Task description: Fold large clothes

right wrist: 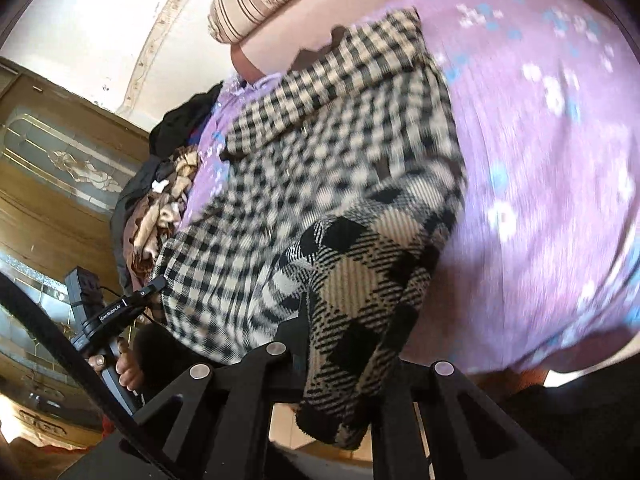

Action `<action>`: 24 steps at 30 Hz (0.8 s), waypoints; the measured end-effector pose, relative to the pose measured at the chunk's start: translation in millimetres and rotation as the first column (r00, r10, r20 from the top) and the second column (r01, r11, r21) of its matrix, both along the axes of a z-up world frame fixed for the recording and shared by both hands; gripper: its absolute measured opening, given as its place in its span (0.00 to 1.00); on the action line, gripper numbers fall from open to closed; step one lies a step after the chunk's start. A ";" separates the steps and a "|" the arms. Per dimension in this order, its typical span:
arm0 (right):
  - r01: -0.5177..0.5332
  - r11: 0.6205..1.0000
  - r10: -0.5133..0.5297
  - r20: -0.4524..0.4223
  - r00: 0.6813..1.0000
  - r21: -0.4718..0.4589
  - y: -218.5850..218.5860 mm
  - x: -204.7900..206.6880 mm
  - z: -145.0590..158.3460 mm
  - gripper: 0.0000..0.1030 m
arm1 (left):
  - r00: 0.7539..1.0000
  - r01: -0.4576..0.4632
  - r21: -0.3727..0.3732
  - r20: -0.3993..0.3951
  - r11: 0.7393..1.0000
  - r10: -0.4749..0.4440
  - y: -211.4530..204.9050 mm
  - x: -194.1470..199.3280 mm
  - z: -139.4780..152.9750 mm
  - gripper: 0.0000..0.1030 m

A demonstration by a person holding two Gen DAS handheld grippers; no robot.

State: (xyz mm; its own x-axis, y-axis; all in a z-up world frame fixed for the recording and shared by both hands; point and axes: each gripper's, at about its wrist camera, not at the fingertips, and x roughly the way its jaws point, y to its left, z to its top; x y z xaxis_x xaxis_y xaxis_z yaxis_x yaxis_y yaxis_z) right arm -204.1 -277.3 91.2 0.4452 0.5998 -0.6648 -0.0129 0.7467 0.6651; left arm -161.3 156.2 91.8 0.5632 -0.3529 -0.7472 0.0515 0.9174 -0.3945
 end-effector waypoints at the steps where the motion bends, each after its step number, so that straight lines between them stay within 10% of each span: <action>1: 0.004 1.000 -0.004 0.014 1.000 -0.014 -1.5 5.9 6.3 0.08 | 1.000 -0.004 -0.004 0.009 1.000 0.004 0.9 4.3 2.9 0.05; 24: 0.119 0.966 -0.098 0.100 0.990 -0.231 0.4 163.4 57.1 0.08 | 0.984 -0.090 0.043 0.158 0.995 0.082 -13.4 172.6 39.5 0.06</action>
State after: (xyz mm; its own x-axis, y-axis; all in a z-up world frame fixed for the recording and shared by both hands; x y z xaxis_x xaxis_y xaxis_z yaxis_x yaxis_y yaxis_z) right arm -40.7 -276.9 148.3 0.5610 0.3761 -0.7375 0.0267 0.8822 0.4702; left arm 11.4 142.8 131.2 0.7006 -0.2627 -0.6634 0.0286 0.9394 -0.3417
